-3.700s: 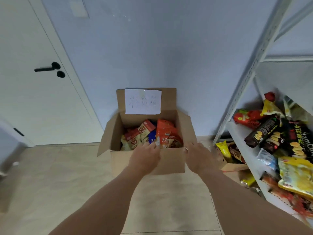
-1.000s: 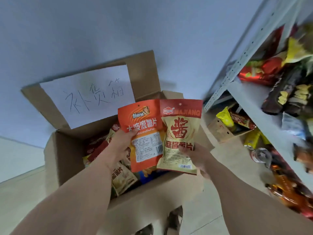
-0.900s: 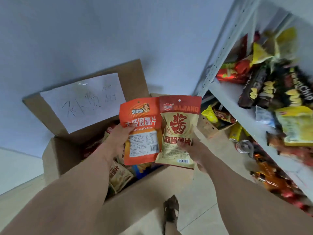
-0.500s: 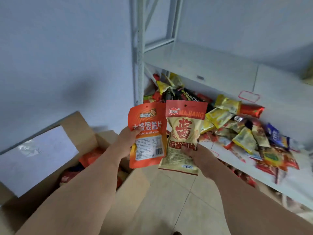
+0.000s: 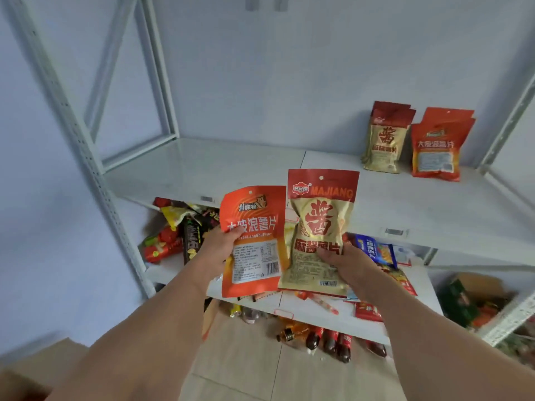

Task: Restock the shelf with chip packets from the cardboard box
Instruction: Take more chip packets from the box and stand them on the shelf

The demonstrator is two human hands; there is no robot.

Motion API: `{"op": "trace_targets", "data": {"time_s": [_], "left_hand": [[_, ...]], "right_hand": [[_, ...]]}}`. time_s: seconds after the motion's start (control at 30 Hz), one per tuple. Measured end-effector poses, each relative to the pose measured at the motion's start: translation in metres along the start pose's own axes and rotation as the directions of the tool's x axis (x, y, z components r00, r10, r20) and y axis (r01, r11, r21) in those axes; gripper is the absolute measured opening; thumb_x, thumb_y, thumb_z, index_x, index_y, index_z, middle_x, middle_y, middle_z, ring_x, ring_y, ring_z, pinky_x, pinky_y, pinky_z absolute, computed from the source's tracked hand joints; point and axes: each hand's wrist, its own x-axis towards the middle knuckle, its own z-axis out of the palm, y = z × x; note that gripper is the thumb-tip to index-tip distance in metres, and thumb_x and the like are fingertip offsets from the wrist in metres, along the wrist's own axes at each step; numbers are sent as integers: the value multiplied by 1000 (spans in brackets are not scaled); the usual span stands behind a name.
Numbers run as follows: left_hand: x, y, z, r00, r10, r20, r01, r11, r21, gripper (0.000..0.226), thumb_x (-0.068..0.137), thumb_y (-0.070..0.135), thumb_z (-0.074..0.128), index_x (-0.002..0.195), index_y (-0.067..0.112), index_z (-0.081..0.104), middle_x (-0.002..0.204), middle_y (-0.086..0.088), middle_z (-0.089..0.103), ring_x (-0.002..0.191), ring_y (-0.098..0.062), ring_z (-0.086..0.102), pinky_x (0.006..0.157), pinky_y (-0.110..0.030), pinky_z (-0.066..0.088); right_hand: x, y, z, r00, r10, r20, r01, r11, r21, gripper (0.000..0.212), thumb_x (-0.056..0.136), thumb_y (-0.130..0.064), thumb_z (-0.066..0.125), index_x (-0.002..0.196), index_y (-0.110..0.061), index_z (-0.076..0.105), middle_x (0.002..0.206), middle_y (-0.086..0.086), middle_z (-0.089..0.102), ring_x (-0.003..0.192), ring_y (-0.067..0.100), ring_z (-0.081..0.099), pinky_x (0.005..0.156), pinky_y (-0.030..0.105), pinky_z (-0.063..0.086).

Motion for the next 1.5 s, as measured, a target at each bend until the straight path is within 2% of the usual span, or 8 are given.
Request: {"op": "trace_targets", "data": {"time_s": [0.17, 0.3, 0.73, 0.87, 1.03, 1.2, 1.33, 1.5], "left_hand": [[73, 44, 80, 998, 55, 7, -55, 998, 19, 19, 95, 32, 68, 107, 17, 69, 101, -6, 79, 95, -29, 75, 96, -54, 55], [127, 71, 130, 997, 74, 28, -75, 997, 23, 20, 96, 32, 68, 109, 17, 69, 103, -6, 78, 96, -28, 75, 95, -52, 56], [310, 150, 269, 982, 103, 161, -112, 993, 48, 17, 97, 28, 67, 109, 16, 67, 104, -7, 77, 95, -28, 74, 92, -48, 57], [344, 155, 305, 980, 97, 175, -104, 994, 30, 18, 96, 27, 67, 111, 16, 67, 104, -7, 78, 95, -28, 75, 90, -48, 58], [367, 153, 333, 993, 79, 92, -78, 997, -17, 19, 95, 25, 68, 111, 14, 67, 103, -10, 78, 92, -30, 76, 86, -47, 59], [375, 146, 354, 996, 67, 54, -64, 997, -46, 20, 94, 26, 70, 110, 15, 67, 100, -8, 79, 91, -30, 76, 86, -47, 59], [377, 144, 366, 997, 73, 34, -72, 996, -48, 20, 93, 26, 70, 109, 15, 66, 95, -5, 80, 84, -24, 77, 76, -41, 59], [376, 146, 381, 992, 106, 69, -102, 993, -62, 19, 93, 26, 70, 109, 17, 67, 96, -4, 80, 85, -24, 77, 77, -41, 59]], "right_hand": [[74, -35, -86, 998, -60, -12, 61, 998, 35, 47, 78, -38, 82, 115, -12, 69, 110, 9, 76, 105, 33, 71, 97, 55, 53], [134, -56, -138, 997, -65, -43, 67, 997, 48, 32, 89, -26, 74, 117, -11, 68, 109, 10, 76, 104, 32, 72, 97, 54, 54], [300, -110, -282, 974, -92, -208, 102, 994, 35, 27, 93, -22, 71, 118, -13, 67, 110, 9, 76, 103, 31, 72, 96, 54, 55], [342, -113, -319, 966, -79, -246, 88, 996, 26, 15, 93, -18, 70, 109, -17, 68, 108, 8, 76, 103, 29, 72, 96, 53, 55], [390, -106, -353, 974, -55, -222, 45, 998, -47, 13, 93, -23, 71, 104, -20, 68, 102, 4, 77, 98, 25, 72, 94, 48, 56], [422, -96, -368, 974, -51, -222, 43, 998, -40, 14, 90, -26, 74, 101, -20, 67, 98, 3, 77, 90, 19, 73, 74, 32, 59], [436, -89, -370, 957, -90, -277, 51, 988, -145, 18, 86, -35, 77, 97, -27, 65, 91, -4, 76, 83, 15, 73, 69, 30, 59], [445, -87, -367, 911, -136, -390, 20, 958, -286, 38, 80, -49, 79, 107, -29, 62, 94, -10, 74, 80, 10, 71, 72, 34, 61]]}}
